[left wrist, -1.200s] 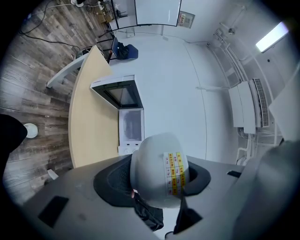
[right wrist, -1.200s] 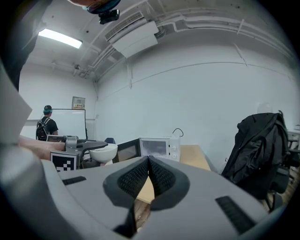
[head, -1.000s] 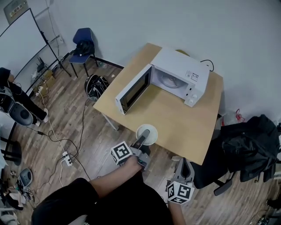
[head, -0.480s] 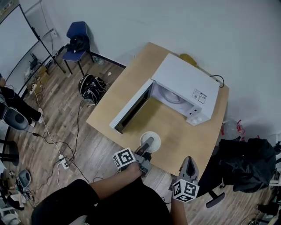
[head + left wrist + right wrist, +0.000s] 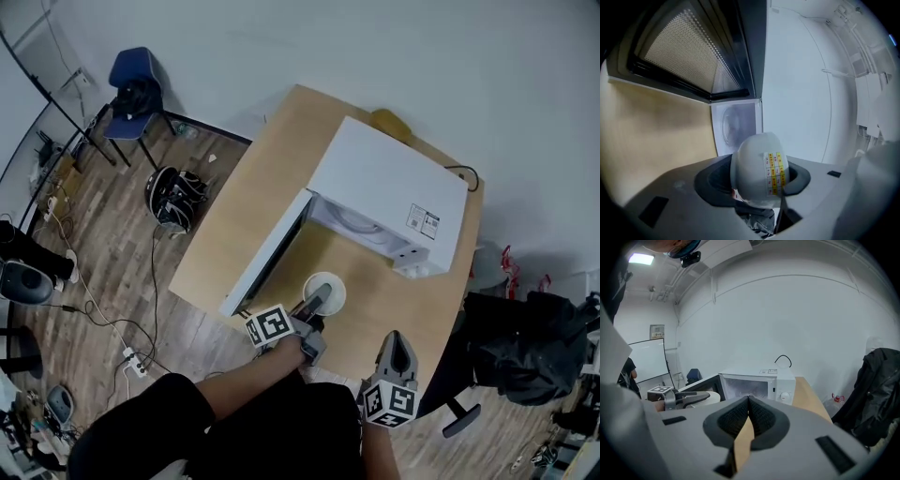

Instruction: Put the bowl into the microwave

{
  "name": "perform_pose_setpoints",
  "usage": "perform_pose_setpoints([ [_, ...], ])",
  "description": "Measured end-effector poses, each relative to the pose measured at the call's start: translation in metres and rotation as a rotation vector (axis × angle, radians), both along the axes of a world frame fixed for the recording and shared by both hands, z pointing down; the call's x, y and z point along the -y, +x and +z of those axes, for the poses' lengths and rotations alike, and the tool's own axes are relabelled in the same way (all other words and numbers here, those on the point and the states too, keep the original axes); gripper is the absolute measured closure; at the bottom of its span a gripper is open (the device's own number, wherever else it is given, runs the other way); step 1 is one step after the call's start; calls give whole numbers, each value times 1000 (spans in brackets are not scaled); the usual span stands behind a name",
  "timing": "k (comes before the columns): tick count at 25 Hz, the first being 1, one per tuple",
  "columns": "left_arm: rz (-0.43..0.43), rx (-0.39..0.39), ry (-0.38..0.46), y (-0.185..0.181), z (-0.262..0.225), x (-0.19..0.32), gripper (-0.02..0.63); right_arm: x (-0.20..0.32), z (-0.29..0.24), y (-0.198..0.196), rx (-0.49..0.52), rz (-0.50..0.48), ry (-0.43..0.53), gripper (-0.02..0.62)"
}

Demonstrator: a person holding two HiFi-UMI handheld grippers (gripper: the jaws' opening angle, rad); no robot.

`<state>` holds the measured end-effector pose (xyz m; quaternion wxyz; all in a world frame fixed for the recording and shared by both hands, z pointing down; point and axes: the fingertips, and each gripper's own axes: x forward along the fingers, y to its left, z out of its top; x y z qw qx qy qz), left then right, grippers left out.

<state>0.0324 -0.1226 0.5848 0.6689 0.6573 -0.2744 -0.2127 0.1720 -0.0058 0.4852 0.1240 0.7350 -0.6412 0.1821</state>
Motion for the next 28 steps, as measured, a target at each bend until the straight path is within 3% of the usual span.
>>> perform_pose_setpoints([
  [8,-26,-9,22,20,11,51,387,17,-1,-9,-21,-10,17,535],
  [15,-48,19,-11,37,40,87,387,27,-10,-16,-14,-51,45,535],
  [28,-61,149,-70,87,108,184,387,52,3,15,-4,-84,8,535],
])
